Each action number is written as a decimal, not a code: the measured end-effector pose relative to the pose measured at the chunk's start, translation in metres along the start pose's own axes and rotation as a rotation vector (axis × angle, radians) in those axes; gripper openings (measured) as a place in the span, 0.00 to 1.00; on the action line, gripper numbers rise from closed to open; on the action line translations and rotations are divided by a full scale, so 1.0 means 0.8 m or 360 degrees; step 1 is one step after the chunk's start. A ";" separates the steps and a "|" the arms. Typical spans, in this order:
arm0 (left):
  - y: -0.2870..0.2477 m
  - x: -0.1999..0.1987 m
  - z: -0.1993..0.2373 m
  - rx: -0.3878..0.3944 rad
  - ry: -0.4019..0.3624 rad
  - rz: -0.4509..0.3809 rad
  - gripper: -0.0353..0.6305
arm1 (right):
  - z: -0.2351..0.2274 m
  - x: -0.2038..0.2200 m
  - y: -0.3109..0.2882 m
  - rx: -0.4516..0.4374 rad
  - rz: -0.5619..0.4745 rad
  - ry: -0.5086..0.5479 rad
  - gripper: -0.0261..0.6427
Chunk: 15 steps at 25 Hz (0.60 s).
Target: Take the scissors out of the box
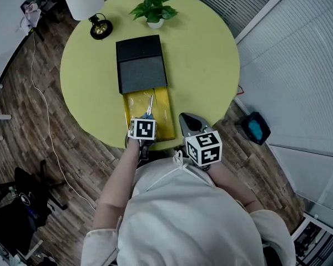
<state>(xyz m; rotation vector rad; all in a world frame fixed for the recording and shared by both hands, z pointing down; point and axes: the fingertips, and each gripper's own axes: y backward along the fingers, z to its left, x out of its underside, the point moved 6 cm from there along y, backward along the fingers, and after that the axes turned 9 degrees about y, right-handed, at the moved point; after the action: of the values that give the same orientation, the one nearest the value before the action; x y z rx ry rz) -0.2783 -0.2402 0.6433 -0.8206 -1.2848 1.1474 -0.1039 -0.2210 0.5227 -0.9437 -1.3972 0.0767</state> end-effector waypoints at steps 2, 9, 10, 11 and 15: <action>0.002 0.000 0.001 0.0016 0.0004 0.0001 0.20 | 0.000 -0.001 0.001 0.0003 -0.0006 0.0003 0.04; 0.007 0.010 0.001 0.0116 0.0035 0.0036 0.19 | 0.004 -0.005 0.006 0.0014 -0.0023 0.0022 0.04; 0.010 0.012 0.000 0.0141 0.0036 0.0029 0.19 | 0.005 -0.005 0.006 0.0013 -0.0023 0.0023 0.04; 0.014 0.015 -0.002 0.0162 0.0024 0.0015 0.19 | 0.006 -0.004 0.006 0.0013 -0.0022 0.0024 0.04; 0.029 0.021 -0.003 0.0172 -0.0048 -0.0059 0.19 | 0.008 -0.003 0.007 0.0014 -0.0020 0.0037 0.04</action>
<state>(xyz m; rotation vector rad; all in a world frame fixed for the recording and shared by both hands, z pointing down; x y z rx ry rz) -0.2821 -0.2173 0.6256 -0.6998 -1.2466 1.1928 -0.1074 -0.2151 0.5165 -0.9254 -1.3800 0.0622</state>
